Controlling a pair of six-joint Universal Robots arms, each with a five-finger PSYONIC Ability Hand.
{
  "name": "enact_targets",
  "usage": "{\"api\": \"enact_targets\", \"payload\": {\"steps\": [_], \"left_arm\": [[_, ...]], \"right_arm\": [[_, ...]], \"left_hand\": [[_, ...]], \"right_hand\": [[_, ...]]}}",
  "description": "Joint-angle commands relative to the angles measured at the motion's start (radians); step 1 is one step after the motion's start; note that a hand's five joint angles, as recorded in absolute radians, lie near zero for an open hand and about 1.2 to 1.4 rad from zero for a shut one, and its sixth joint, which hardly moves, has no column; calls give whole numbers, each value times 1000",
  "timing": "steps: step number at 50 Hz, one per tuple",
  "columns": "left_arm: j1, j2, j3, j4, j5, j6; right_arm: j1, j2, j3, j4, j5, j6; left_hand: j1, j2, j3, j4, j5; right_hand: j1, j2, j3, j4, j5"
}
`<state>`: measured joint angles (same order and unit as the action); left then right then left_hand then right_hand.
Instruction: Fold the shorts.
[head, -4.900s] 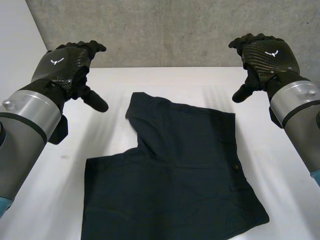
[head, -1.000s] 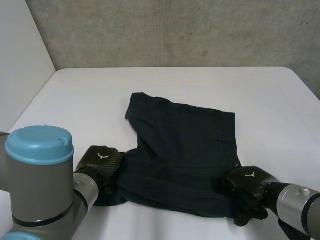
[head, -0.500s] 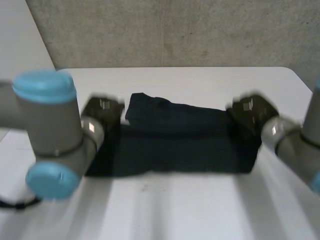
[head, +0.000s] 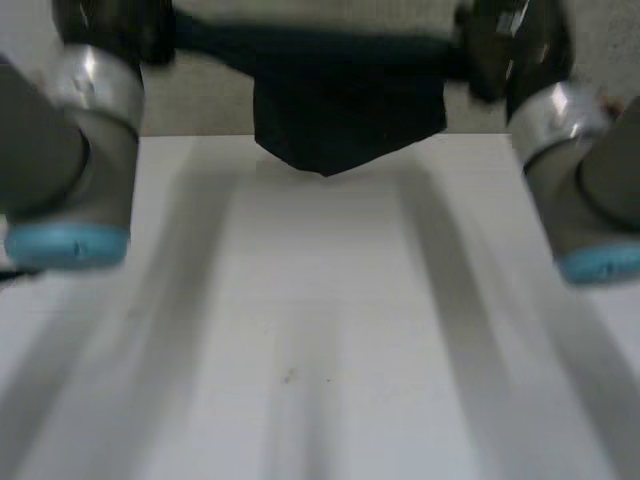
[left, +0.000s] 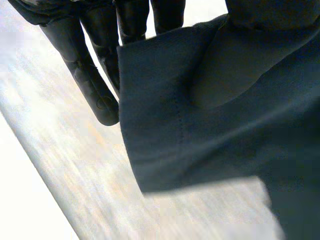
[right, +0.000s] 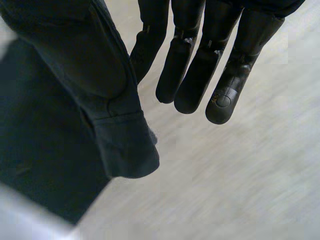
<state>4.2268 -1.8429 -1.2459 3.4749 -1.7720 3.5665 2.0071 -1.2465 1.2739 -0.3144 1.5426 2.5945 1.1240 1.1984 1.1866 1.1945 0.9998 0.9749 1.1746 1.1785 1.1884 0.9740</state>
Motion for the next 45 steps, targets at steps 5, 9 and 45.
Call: {"api": "enact_targets", "payload": {"steps": [5,9,45], "left_arm": [[21,-58,-472,-4,9,-28],[10,-113,-527,-26,0,-26],[-94,198,-609,-456,14,-15]], "right_arm": [[6,146,321,84,-65,-8],[7,176,355,98,-62,-14],[-31,-16,478,673,-67,-247]], "left_hand": [[272,198,210,202,222],[272,198,210,202,222],[-837,-912,-900,-908,-887]], "right_hand": [[421,222,218,208,248],[421,222,218,208,248],[421,222,218,208,248]]}}
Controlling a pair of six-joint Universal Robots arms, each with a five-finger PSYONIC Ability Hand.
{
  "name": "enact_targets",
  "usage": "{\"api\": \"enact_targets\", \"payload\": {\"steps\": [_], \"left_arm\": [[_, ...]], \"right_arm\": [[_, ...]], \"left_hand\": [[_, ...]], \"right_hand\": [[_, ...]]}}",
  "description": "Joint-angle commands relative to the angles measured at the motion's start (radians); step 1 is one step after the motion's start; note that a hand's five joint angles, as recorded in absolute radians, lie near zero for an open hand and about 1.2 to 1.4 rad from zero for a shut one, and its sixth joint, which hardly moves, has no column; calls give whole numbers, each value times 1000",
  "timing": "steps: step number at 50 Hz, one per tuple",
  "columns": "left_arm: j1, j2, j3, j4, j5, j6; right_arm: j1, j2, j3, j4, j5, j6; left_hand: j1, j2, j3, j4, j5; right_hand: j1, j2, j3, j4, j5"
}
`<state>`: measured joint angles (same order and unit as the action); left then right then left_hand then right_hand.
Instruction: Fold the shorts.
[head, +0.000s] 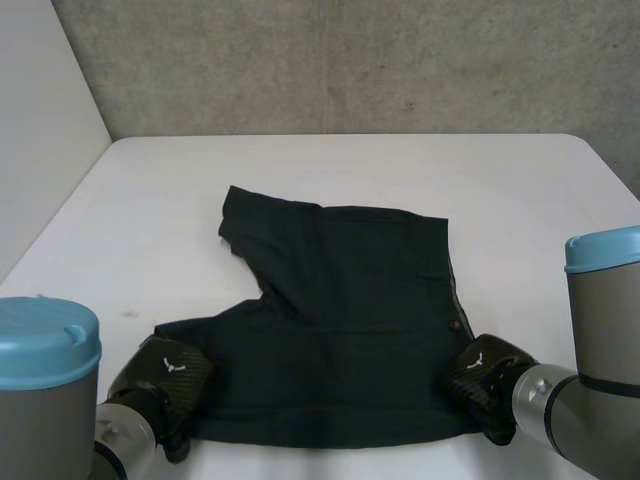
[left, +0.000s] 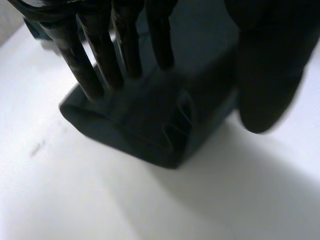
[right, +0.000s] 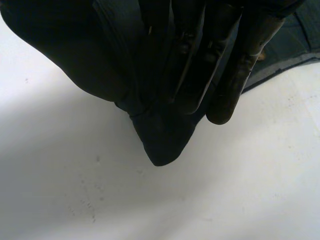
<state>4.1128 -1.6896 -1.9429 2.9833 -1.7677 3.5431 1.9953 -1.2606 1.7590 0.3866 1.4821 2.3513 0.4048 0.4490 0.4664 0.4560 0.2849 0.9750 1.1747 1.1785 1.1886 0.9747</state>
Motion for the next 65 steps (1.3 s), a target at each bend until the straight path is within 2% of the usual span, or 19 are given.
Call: {"api": "enact_targets", "payload": {"steps": [1,5,10,14,20,29,46,53,65], "left_arm": [[30,41,107,46,13,8],[101,-25,192,103,54,10],[199,-200,339,149,226,-6],[228,-344,462,135,287,-30],[265,-531,660,80,292,-136],[297,-754,987,-148,301,-296],[262,-841,1162,-152,304,-297],[221,-892,1243,-150,306,-294],[202,-947,1346,-150,309,-293]], "right_arm": [[-19,-2,-6,-37,-8,-4],[-13,-2,-7,-78,-6,-3],[-12,-2,-1,-121,-6,2],[-10,-2,0,-135,-6,5],[-10,0,0,-143,-8,14],[-10,7,2,-161,-8,16],[-10,15,11,-183,-6,16],[-10,30,11,-183,-8,16],[-10,55,16,-186,-8,16]], "left_hand": [[-115,-159,-177,-166,-170],[-106,-150,-168,-157,-161],[37,-7,-24,-14,-18],[137,93,76,86,83],[178,134,117,127,124],[231,187,170,180,177],[102,58,41,51,48],[93,49,32,42,39],[96,52,35,45,42]], "right_hand": [[421,222,218,208,247],[421,222,218,208,247],[421,222,218,208,247],[421,222,218,208,247],[421,222,218,208,247],[421,222,218,208,247],[421,222,218,208,247],[421,222,218,208,247],[421,222,218,208,247]]}}
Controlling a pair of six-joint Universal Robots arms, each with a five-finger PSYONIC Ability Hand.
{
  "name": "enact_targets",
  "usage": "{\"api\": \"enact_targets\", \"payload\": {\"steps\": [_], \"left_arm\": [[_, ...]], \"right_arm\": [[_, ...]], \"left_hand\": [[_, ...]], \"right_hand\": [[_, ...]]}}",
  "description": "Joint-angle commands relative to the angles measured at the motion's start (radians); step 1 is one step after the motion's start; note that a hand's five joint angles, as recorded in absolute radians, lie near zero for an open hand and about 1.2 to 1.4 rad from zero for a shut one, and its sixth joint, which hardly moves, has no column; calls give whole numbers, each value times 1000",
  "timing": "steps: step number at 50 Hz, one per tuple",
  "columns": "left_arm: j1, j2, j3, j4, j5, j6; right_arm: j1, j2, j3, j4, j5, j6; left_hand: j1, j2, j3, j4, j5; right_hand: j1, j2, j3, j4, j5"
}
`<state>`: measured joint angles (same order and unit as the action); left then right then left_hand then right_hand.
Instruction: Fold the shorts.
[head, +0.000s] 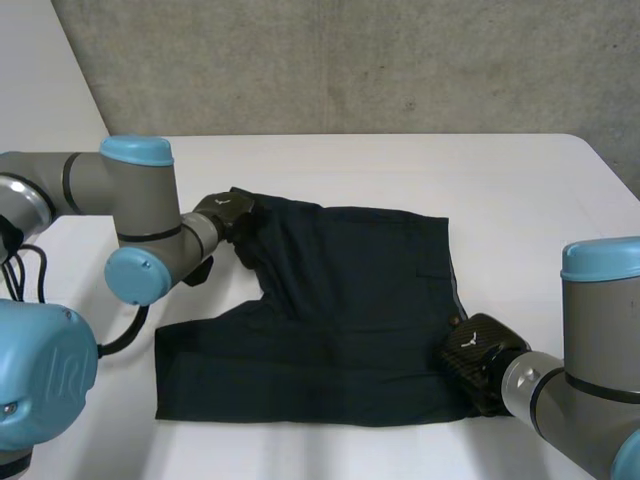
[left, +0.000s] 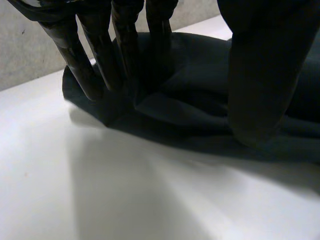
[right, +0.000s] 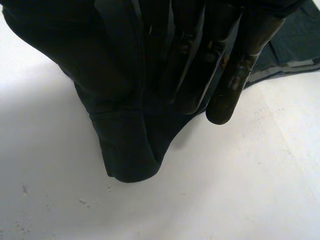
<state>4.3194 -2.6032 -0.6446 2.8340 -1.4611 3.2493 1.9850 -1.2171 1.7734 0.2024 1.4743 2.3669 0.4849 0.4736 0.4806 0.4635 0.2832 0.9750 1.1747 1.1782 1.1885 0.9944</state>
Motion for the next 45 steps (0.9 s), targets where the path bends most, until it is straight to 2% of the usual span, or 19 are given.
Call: {"api": "enact_targets", "payload": {"steps": [1,7,20,24,27,33,39,45], "left_arm": [[-4,-40,54,-1,1,1],[-4,-84,91,-1,-1,4],[-1,-112,115,42,-19,47],[5,-115,114,48,-33,102],[6,-107,105,45,-64,142],[3,-80,57,42,-113,168],[32,34,-41,48,-107,161],[33,54,-66,58,-105,161]], "right_arm": [[0,13,1,-1,0,0],[0,14,1,-6,0,0],[0,24,1,-8,0,-2],[0,24,1,-8,0,-2],[0,24,1,-9,0,-2],[0,24,1,-12,1,-2],[0,24,1,-12,0,-2],[0,27,1,-12,1,-2]], "left_hand": [[16,28,21,38,43],[72,83,76,93,99],[500,512,505,522,528],[647,659,652,669,674],[911,922,915,932,938],[911,923,916,933,938],[911,923,916,933,938],[911,923,916,933,938]], "right_hand": [[421,222,218,208,227],[421,222,218,208,227],[421,222,218,208,227],[421,222,218,208,227],[421,222,218,208,227],[421,222,218,208,227],[421,222,218,208,227],[421,222,218,208,227]]}}
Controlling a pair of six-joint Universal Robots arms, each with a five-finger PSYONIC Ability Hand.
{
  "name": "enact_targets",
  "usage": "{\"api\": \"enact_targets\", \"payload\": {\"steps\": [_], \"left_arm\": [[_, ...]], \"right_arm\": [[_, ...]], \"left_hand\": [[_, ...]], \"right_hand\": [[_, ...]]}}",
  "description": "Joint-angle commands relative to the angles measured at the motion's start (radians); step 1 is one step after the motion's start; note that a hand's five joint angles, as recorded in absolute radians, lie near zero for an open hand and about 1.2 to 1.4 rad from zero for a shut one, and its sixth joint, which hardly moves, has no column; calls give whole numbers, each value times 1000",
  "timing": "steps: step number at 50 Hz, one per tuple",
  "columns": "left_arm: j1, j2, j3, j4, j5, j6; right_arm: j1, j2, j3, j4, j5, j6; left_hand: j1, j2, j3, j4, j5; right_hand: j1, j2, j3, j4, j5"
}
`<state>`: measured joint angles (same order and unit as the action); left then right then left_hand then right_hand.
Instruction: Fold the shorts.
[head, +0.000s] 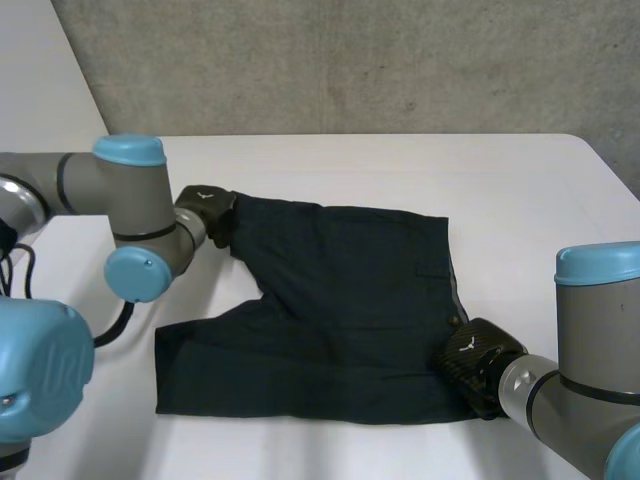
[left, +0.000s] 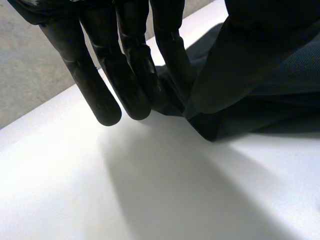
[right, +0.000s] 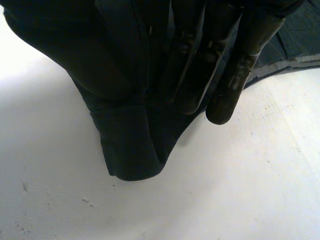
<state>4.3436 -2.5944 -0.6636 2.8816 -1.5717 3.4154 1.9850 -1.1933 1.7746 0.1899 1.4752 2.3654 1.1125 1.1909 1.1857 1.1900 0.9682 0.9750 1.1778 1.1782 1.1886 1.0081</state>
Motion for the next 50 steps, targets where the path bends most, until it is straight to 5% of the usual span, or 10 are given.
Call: {"api": "enact_targets", "payload": {"steps": [1,13,26,37,50], "left_arm": [[7,46,-50,10,6,-7],[54,227,-120,8,7,-2],[30,209,-126,11,7,-1],[13,135,-131,41,79,-60],[178,299,-356,33,85,-130]], "right_arm": [[0,3,0,-1,1,0],[0,3,0,-1,1,0],[2,1,3,0,2,0],[-6,1,6,-1,1,0],[-8,3,8,-1,-1,0]], "left_hand": [[284,205,211,206,254],[284,205,211,206,254],[284,205,211,206,254],[-476,-554,-549,-553,-506],[-465,-543,-538,-542,-495]], "right_hand": [[421,218,218,208,214],[421,218,218,208,214],[421,218,218,208,214],[421,218,218,208,214],[421,218,218,208,214]]}}
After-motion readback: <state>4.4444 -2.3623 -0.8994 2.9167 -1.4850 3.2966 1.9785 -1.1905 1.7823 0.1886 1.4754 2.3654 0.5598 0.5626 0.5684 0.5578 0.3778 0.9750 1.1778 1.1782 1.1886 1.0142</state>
